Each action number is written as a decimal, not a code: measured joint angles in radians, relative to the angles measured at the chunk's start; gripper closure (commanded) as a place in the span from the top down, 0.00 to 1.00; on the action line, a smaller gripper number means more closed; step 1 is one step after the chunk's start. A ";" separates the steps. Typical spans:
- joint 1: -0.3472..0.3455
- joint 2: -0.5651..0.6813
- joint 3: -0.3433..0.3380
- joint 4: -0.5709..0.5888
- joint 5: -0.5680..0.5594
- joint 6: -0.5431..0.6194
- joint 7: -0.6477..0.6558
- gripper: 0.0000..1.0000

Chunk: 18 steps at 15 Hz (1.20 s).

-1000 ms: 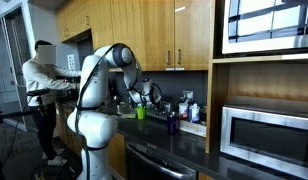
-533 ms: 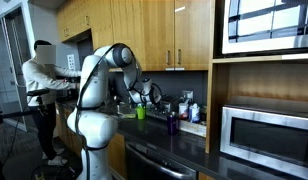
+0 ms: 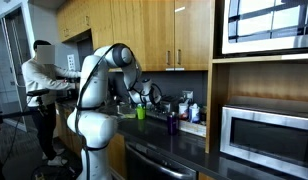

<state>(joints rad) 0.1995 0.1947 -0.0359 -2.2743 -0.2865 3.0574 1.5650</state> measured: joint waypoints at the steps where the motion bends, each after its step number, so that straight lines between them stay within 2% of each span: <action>1: -0.001 -0.001 0.000 -0.004 0.000 -0.001 0.000 0.47; 10: -0.001 -0.019 -0.005 -0.027 -0.001 -0.065 -0.008 1.00; 18: -0.011 -0.056 -0.012 -0.023 -0.002 -0.145 -0.045 1.00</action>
<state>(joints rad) 0.1882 0.1391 -0.0479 -2.2972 -0.2881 2.9128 1.5197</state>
